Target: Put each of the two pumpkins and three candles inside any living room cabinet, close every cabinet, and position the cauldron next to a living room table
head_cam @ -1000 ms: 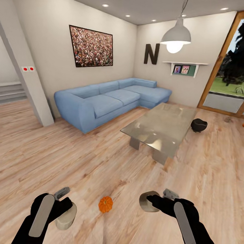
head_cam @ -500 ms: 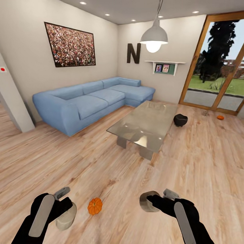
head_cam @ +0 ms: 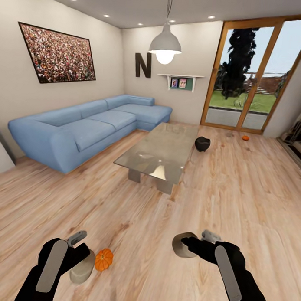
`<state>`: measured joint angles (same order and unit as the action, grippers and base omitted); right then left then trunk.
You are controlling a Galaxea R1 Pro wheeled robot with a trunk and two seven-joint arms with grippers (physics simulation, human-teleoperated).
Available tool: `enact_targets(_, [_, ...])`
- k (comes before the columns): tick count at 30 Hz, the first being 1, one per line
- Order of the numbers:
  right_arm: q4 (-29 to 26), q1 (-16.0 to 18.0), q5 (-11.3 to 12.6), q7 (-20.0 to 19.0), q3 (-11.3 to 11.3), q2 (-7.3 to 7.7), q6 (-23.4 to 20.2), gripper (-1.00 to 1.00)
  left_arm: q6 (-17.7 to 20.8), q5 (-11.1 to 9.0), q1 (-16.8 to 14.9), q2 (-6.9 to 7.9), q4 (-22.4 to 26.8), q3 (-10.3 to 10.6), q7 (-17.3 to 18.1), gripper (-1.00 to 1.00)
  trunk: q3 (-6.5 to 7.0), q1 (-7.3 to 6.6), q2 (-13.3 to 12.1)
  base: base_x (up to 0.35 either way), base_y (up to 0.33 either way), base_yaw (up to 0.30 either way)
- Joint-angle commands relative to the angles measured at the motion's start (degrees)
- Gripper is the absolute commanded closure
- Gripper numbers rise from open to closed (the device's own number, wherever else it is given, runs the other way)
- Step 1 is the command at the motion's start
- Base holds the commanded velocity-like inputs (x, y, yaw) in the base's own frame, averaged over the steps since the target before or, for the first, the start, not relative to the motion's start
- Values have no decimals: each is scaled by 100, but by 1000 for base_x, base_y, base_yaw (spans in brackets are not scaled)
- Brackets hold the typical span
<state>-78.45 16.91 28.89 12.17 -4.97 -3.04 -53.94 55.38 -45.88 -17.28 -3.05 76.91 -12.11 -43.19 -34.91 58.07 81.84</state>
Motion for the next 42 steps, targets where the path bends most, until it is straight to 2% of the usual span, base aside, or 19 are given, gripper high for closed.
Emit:
enact_targets(1, [-4, 12, 77, 54, -6, -8, -16, 100, 14, -63, -3, -7, 8, -11, -58, 100, -3, 0, 3, 0, 0, -275])
enact_targets(10, [-10, 55, 65, 67, 1, -12, -140, 100, 8, -69, -3, -11, 8, -11, -58, 100, 44, 0, 3, 0, 0, -258])
enact_targets(42, [23, 137, 73, 41, -21, -3, -125, 100, 8, -70, -3, -12, 8, -11, -58, 100, 251, 0, 3, 0, 0, -199])
